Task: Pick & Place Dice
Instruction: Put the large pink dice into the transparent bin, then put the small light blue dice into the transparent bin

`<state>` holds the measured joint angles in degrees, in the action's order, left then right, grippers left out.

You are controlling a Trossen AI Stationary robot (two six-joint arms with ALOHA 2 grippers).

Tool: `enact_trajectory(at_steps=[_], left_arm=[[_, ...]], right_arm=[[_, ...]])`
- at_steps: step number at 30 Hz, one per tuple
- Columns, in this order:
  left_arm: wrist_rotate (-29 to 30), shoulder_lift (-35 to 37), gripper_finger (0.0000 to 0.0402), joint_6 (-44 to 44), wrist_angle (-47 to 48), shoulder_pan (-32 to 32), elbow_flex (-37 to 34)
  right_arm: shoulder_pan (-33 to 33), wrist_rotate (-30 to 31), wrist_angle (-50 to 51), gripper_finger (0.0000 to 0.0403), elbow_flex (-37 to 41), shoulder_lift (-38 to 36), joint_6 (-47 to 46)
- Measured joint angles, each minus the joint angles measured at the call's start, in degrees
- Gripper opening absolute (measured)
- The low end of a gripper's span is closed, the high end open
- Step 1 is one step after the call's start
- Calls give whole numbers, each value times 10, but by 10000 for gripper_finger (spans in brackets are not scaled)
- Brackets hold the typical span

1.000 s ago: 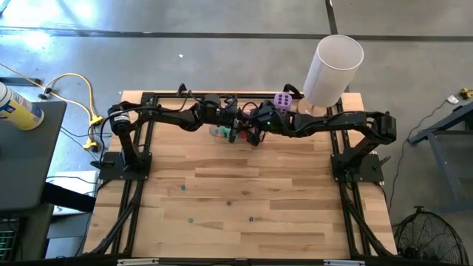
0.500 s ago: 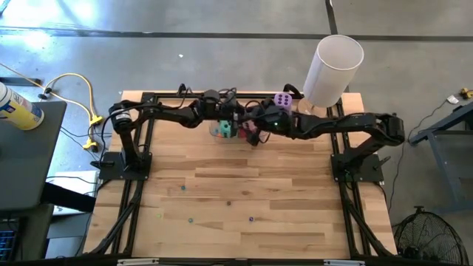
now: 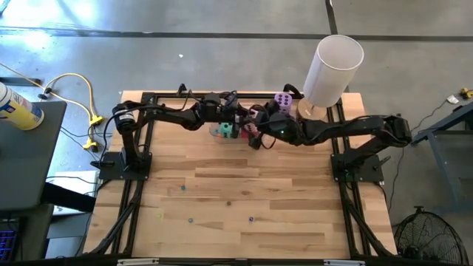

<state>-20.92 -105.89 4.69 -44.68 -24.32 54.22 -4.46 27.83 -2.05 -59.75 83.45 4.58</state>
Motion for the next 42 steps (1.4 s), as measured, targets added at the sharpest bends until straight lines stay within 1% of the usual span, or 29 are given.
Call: enact_trajectory(at_steps=[3, 9, 13, 19, 22, 25, 30, 32, 35, 37, 41, 42], left_arm=[[-9, 0, 142, 6, -16, 3, 0], [-14, 7, 142, 14, -24, 4, 0], [-14, 26, 142, 16, -14, 2, -1], [-15, 46, 142, 16, -8, 4, -2], [-15, 48, 142, 16, -9, 4, -2], [-16, 61, 142, 9, 23, 4, -2], [2, 121, 142, -48, 155, 6, -1], [6, 153, 142, -50, 210, 6, -1], [1, 209, 142, -51, 320, 10, 0], [0, 247, 142, -51, 417, 15, 0], [0, 318, 142, -68, 618, 28, 0], [1, 334, 142, -67, 662, 32, 0]], right_arm=[[13, 28, 22, 396, 0, 1, 0], [45, 74, 27, 396, 0, 1, 2], [69, 110, 28, 396, 1, 1, 10], [97, 146, 34, 396, 1, 1, 12], [113, 171, 49, 396, 1, 1, -2], [131, 188, 79, 396, 1, 1, -25], [172, 191, 105, 396, 2, 2, -45], [194, 191, 112, 396, 2, 2, -53], [233, 187, 160, 396, 2, -8, -65], [254, 202, 177, 396, 2, -13, -110], [310, 237, 260, 396, 3, -30, -210], [323, 245, 263, 396, 2, -32, -241]])
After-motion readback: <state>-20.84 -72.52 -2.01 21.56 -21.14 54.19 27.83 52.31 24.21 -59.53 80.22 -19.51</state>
